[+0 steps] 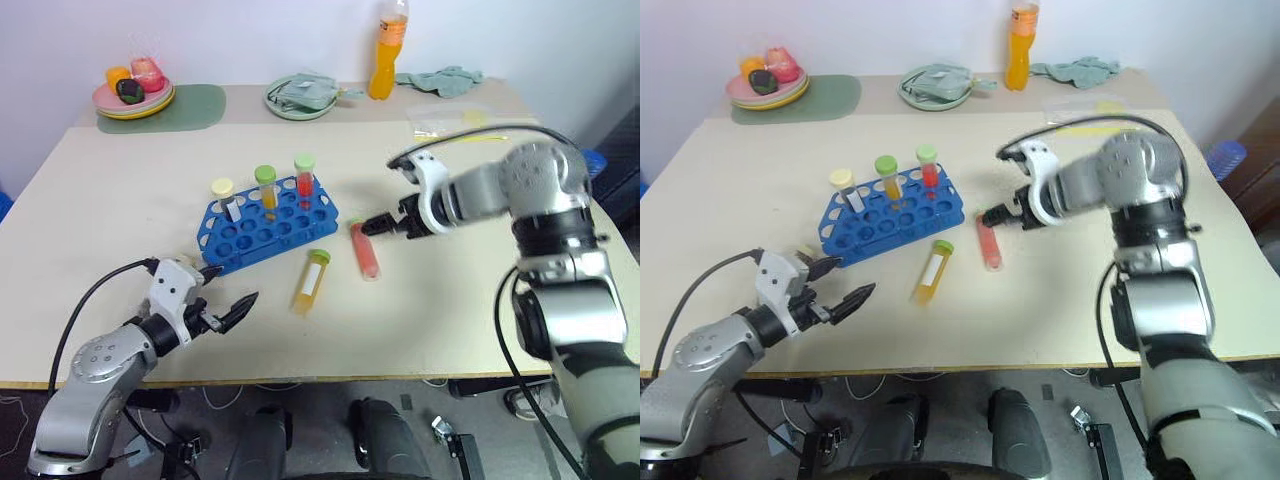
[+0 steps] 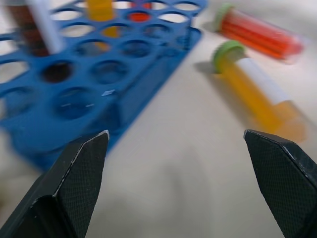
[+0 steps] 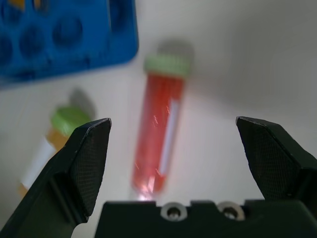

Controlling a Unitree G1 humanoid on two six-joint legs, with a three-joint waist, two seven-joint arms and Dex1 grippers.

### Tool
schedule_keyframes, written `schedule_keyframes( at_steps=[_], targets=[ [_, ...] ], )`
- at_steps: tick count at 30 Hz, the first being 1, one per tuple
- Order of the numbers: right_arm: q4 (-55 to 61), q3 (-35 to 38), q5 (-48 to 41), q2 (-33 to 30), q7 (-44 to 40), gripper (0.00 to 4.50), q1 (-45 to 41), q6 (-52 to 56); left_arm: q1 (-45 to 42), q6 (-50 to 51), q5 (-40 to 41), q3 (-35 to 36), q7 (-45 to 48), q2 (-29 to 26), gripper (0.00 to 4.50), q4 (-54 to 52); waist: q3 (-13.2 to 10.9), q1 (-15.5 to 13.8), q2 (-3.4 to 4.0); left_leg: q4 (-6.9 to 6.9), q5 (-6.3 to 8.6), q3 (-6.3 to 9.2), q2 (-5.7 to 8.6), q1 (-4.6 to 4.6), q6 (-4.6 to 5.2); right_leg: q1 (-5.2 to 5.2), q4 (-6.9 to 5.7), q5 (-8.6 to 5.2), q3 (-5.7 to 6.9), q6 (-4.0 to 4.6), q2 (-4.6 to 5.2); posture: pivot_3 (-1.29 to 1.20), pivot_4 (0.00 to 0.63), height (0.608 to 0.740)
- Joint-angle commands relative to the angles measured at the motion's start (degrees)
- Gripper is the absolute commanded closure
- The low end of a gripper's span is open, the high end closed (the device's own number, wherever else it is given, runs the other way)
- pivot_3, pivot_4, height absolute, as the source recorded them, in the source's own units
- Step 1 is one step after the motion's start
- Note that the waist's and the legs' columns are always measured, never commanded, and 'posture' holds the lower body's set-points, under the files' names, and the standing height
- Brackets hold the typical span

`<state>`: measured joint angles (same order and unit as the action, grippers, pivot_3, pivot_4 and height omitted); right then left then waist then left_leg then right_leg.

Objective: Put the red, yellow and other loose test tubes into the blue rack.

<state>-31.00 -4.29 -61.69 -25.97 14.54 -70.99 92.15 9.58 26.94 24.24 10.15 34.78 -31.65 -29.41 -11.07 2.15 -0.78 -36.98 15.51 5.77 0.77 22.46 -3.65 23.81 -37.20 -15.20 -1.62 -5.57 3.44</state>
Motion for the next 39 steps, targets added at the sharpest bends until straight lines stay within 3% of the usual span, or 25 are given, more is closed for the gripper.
schedule_keyframes(
  at_steps=[1,10,19,22,27,35,39],
  targets=[
    [-7.0,1.3,-6.1,2.4,11.5,0.04,-3.5,0.3,1.8,-1.7,-0.6,0.4,-0.3,0.0,0.00,-2.6,0.0,0.2,0.00,0.00,0.00,0.00,-0.05,0.01,0.00,0.00,0.00,-0.01,0.02,0.02,-0.04,0.00,0.150,0.740],
    [-12.9,3.8,-13.4,7.0,27.0,0.04,-3.2,0.3,3.7,-1.6,-0.4,0.0,-2.0,0.9,0.00,-4.9,0.0,0.3,0.02,-0.08,0.01,-0.10,-0.07,0.04,0.03,-0.01,0.00,0.00,0.01,0.00,-0.07,0.00,0.150,0.740],
    [-12.8,16.4,-2.9,12.8,33.9,0.04,-0.7,0.3,3.1,-1.8,-0.2,0.1,-2.4,1.0,0.00,-4.5,0.0,0.4,0.04,-0.06,0.01,-0.11,-0.21,0.03,0.03,0.03,-0.01,0.01,-0.01,0.04,-0.23,0.00,0.150,0.740],
    [-11.6,18.5,-0.2,14.3,34.4,0.92,0.0,0.3,3.0,-1.9,-0.3,0.0,-2.5,1.0,0.00,-4.3,0.0,0.4,0.04,-0.05,0.02,-0.11,-0.21,0.03,0.03,0.03,-0.01,0.01,-0.01,0.04,-0.24,0.00,0.150,0.740],
    [-9.9,19.2,0.4,15.7,34.2,3.34,0.6,0.3,2.9,-2.1,-0.4,-0.2,-2.6,1.0,0.00,-4.2,0.0,0.4,0.04,-0.05,0.02,-0.11,-0.22,0.03,0.03,0.03,-0.01,0.01,-0.01,0.04,-0.24,0.00,0.150,0.740],
    [-2.3,21.8,-3.6,15.4,35.1,3.34,3.2,0.3,3.3,-2.6,-0.7,-0.1,-2.7,1.0,0.00,-4.1,0.0,0.4,0.05,-0.04,0.02,-0.11,-0.22,0.03,0.04,0.03,0.00,0.01,-0.01,0.04,-0.24,0.00,0.150,0.740],
    [28.2,15.2,-5.5,10.7,15.6,3.34,11.3,-3.2,4.4,-3.1,-0.9,1.2,-3.2,1.1,0.00,-4.2,-0.1,0.3,0.14,-0.02,0.03,-0.08,-0.24,0.11,0.05,0.07,0.03,0.00,-0.01,0.04,-0.26,0.00,0.150,0.740]
  ],
)
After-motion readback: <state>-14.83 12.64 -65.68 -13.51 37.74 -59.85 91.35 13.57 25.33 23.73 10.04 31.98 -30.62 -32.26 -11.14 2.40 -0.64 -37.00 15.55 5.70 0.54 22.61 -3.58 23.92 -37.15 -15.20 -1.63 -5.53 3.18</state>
